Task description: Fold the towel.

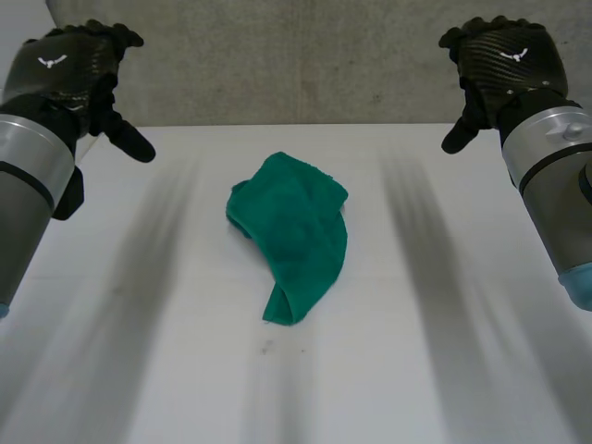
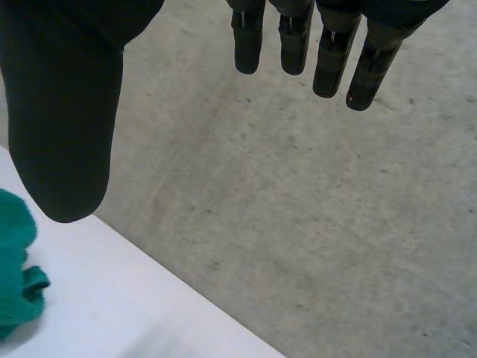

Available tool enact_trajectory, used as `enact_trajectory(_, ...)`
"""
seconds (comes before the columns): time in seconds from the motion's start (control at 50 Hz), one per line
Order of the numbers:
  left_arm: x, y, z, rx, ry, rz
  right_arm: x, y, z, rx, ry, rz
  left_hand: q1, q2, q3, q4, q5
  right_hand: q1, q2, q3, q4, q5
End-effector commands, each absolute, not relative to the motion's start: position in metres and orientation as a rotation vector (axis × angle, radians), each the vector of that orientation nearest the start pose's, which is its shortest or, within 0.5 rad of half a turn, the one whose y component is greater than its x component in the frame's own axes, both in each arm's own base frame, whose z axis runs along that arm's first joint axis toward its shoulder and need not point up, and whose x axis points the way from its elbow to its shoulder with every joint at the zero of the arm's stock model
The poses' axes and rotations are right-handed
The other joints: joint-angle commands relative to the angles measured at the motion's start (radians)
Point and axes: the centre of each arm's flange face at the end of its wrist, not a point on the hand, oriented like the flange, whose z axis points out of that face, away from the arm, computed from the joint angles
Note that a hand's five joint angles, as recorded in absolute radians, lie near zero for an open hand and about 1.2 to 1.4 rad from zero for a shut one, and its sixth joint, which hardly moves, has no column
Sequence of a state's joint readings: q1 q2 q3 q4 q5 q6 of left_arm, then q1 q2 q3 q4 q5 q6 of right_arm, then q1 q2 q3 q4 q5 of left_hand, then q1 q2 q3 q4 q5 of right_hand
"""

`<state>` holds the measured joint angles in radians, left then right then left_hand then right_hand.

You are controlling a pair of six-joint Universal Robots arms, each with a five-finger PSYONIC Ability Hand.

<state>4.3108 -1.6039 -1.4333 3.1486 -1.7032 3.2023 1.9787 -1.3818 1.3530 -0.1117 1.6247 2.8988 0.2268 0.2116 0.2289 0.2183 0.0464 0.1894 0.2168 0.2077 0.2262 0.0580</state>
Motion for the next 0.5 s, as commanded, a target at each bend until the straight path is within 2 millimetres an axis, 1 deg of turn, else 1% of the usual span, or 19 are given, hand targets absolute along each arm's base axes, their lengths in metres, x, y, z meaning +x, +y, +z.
enact_trajectory(0.02, -0.252, -0.262, 0.306, 0.452, 2.305, -2.352, 0.268, -0.273, 0.316, -0.764, 1.936, -2.151, -0.028, -0.013, -0.030, -0.019, -0.022, -0.015, -0.042, -0.033, -0.052, -0.058)
enact_trajectory(0.04, -0.254, -0.265, 0.300, 0.464, 2.323, -2.335, 0.268, -0.272, 0.314, -0.779, 1.952, -2.126, -0.025, -0.010, -0.027, -0.017, -0.019, -0.015, -0.042, -0.033, -0.052, -0.058)
enact_trajectory(0.06, -0.257, -0.271, 0.289, 0.488, 2.354, -2.304, 0.268, -0.269, 0.309, -0.801, 1.988, -2.069, -0.022, -0.007, -0.024, -0.014, -0.016, -0.015, -0.042, -0.033, -0.052, -0.058)
enact_trajectory(0.1, -0.261, -0.278, 0.277, 0.508, 2.383, -2.274, 0.272, -0.265, 0.303, -0.821, 2.020, -2.007, -0.019, -0.004, -0.021, -0.011, -0.013, -0.015, -0.042, -0.033, -0.052, -0.058)
enact_trajectory(0.12, -0.263, -0.281, 0.272, 0.514, 2.393, -2.263, 0.275, -0.263, 0.298, -0.832, 2.036, -1.972, -0.019, -0.004, -0.021, -0.011, -0.013, -0.015, -0.042, -0.033, -0.052, -0.058)
enact_trajectory(0.14, -0.267, -0.289, 0.263, 0.522, 2.408, -2.246, 0.283, -0.257, 0.288, -0.850, 2.058, -1.900, -0.013, 0.002, -0.015, -0.005, -0.008, -0.015, -0.042, -0.033, -0.052, -0.058)
enact_trajectory(0.16, -0.269, -0.292, 0.257, 0.529, 2.416, -2.233, 0.283, -0.257, 0.288, -0.850, 2.058, -1.899, -0.010, 0.005, -0.012, -0.002, -0.005, -0.015, -0.042, -0.033, -0.052, -0.058)
enact_trajectory(0.18, -0.271, -0.295, 0.252, 0.532, 2.422, -2.226, 0.289, -0.254, 0.282, -0.858, 2.065, -1.862, -0.007, 0.008, -0.010, 0.001, -0.002, -0.015, -0.042, -0.033, -0.052, -0.058)
enact_trajectory(0.2, -0.273, -0.298, 0.247, 0.541, 2.427, -2.218, 0.305, -0.243, 0.265, -0.868, 2.069, -1.758, -0.005, 0.011, -0.007, 0.004, 0.001, -0.015, -0.042, -0.033, -0.052, -0.058)
enact_trajectory(0.22, -0.277, -0.304, 0.236, 0.568, 2.436, -2.200, 0.310, -0.238, 0.259, -0.867, 2.070, -1.722, 0.007, 0.022, 0.005, 0.016, 0.013, -0.015, -0.042, -0.033, -0.052, -0.058)
enact_trajectory(0.26, -0.281, -0.310, 0.225, 0.608, 2.444, -2.186, 0.319, -0.232, 0.248, -0.854, 2.081, -1.656, 0.007, 0.022, 0.005, 0.016, 0.013, -0.015, -0.042, -0.033, -0.052, -0.058)
enact_trajectory(0.28, -0.286, -0.316, 0.213, 0.660, 2.448, -2.181, 0.326, -0.226, 0.235, -0.838, 2.096, -1.587, 0.010, 0.025, 0.008, 0.019, 0.016, -0.015, -0.042, -0.033, -0.052, -0.058)
enact_trajectory(0.34, -0.295, -0.322, 0.197, 0.762, 2.448, -2.188, 0.335, -0.220, 0.216, -0.802, 2.127, -1.487, 0.036, 0.052, 0.034, 0.045, 0.042, -0.015, -0.042, -0.033, -0.052, -0.058)
enact_trajectory(0.36, -0.301, -0.325, 0.187, 0.844, 2.439, -2.195, 0.341, -0.215, 0.204, -0.781, 2.141, -1.428, 0.060, 0.075, 0.058, 0.068, 0.066, -0.015, -0.042, -0.033, -0.052, -0.058)
enact_trajectory(0.42, -0.309, -0.329, 0.173, 0.968, 2.416, -2.208, 0.350, -0.207, 0.188, -0.754, 2.148, -1.363, 0.083, 0.099, 0.081, 0.092, 0.089, -0.015, -0.042, -0.033, -0.052, -0.058)
enact_trajectory(0.44, -0.314, -0.332, 0.165, 1.023, 2.402, -2.210, 0.355, -0.204, 0.179, -0.743, 2.152, -1.339, 0.124, 0.140, 0.122, 0.133, 0.130, -0.015, -0.042, -0.033, -0.052, -0.058)
enact_trajectory(0.5, -0.318, -0.336, 0.155, 1.072, 2.396, -2.207, 0.360, -0.200, 0.169, -0.726, 2.156, -1.326, 0.183, 0.198, 0.181, 0.192, 0.189, -0.015, -0.042, -0.033, -0.052, -0.058)
